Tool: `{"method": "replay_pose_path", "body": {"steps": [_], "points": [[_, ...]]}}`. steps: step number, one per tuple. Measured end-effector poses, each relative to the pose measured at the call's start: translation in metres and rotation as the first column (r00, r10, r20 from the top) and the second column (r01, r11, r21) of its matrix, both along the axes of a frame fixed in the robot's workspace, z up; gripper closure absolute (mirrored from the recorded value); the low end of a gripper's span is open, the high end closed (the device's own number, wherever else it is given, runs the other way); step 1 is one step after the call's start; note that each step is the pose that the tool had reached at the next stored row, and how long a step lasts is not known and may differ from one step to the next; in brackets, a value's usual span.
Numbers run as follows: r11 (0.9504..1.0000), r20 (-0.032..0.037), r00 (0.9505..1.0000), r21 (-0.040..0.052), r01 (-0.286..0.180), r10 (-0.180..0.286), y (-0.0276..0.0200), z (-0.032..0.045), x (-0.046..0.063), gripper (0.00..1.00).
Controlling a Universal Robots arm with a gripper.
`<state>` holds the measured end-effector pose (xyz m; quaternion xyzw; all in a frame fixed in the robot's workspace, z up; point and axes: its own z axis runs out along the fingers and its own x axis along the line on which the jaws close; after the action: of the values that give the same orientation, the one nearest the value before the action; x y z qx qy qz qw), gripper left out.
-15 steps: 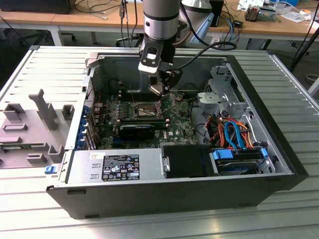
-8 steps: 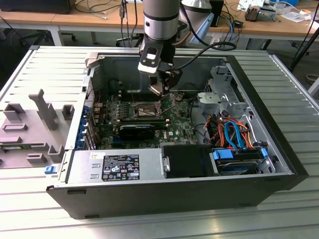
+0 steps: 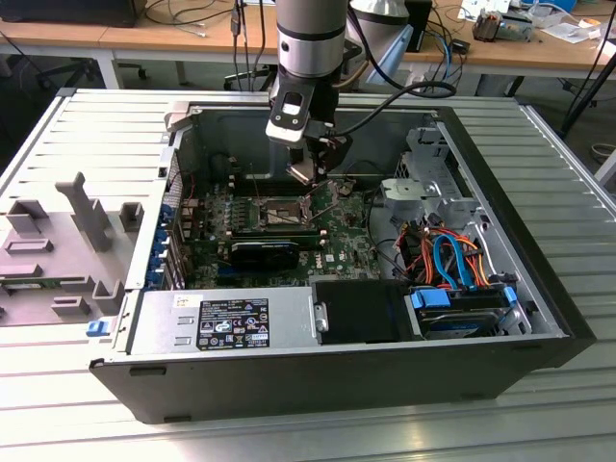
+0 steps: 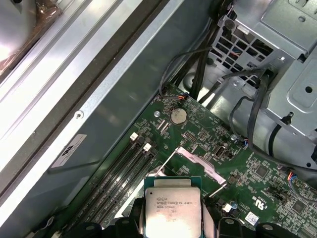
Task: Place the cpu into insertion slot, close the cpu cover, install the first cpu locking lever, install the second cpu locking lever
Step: 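Place the cpu into insertion slot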
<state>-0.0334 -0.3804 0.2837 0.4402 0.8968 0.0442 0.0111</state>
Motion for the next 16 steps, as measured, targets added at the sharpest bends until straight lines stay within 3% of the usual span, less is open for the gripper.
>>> {"method": "replay_pose_path", "body": {"steps": [16], "points": [[0.9999, 0.0, 0.9999, 0.0, 0.012, -0.012, 0.0, -0.0003, 0.0, 0.45]]}}
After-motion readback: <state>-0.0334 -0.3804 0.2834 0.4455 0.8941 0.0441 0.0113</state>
